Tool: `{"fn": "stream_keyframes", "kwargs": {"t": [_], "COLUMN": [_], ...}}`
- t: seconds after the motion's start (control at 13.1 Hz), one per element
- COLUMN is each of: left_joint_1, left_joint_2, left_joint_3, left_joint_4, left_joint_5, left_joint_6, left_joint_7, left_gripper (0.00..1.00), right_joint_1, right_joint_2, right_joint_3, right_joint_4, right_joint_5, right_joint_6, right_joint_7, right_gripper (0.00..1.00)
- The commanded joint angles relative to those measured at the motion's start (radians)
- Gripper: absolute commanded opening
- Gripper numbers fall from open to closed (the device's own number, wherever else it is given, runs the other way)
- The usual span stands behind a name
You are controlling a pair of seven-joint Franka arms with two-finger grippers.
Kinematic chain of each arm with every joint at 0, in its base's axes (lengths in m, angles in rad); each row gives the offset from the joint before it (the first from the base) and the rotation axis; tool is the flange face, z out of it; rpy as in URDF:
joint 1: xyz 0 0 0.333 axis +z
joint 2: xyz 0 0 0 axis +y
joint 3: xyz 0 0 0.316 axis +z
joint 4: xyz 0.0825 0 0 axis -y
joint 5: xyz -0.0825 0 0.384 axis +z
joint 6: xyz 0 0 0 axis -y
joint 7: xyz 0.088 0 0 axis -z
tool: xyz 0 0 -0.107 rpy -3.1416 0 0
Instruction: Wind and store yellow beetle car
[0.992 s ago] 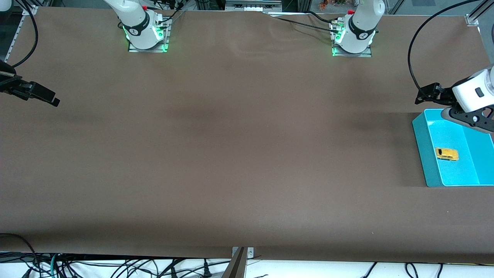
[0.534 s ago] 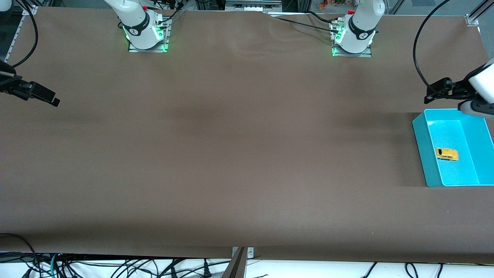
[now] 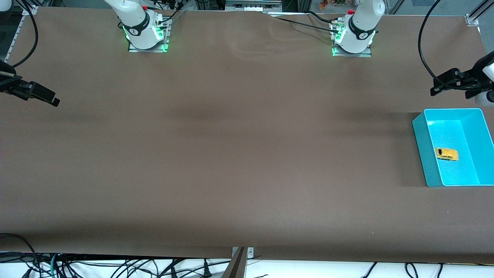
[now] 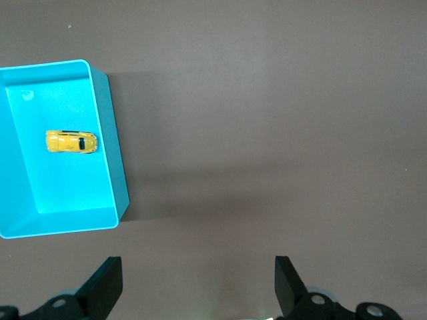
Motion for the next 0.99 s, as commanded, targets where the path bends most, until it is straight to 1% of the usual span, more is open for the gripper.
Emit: {"fn": "stream_keyframes", "kwargs": {"t": [0.0,0.23,0.46,0.92], "left_joint_1": [-0.007,-0.007,-0.01,-0.009], "left_joint_2": [0.002,0.001,0.001,0.001], "left_joint_3": [0.009,0.001,0.0,-0.006], "left_joint_4": [0.001,0.011,0.013,0.013], "left_joint_5": [-0.019,-0.019,-0.049,-0.052], "left_joint_6": [-0.015,-0.048,-0.049,-0.051], "left_joint_7": [-0.017,-0.018,-0.015,-0.017], "left_gripper": [1.0,1.0,1.0,1.0], "right_joint_1": [-0.009,-0.009,-0.009,-0.009], "right_joint_2": [0.011,0.011,0.012,0.012], "right_joint_3": [0.006,0.006,0.006,0.006], "right_joint_4": [0.025,0.025,0.025,0.025], "right_joint_5": [0.012,0.012,0.006,0.008], "right_joint_6": [-0.006,-0.006,-0.006,-0.001], "right_joint_7": [0.009,0.009,0.008,0.008], "right_gripper": [1.0,1.0,1.0,1.0]}}
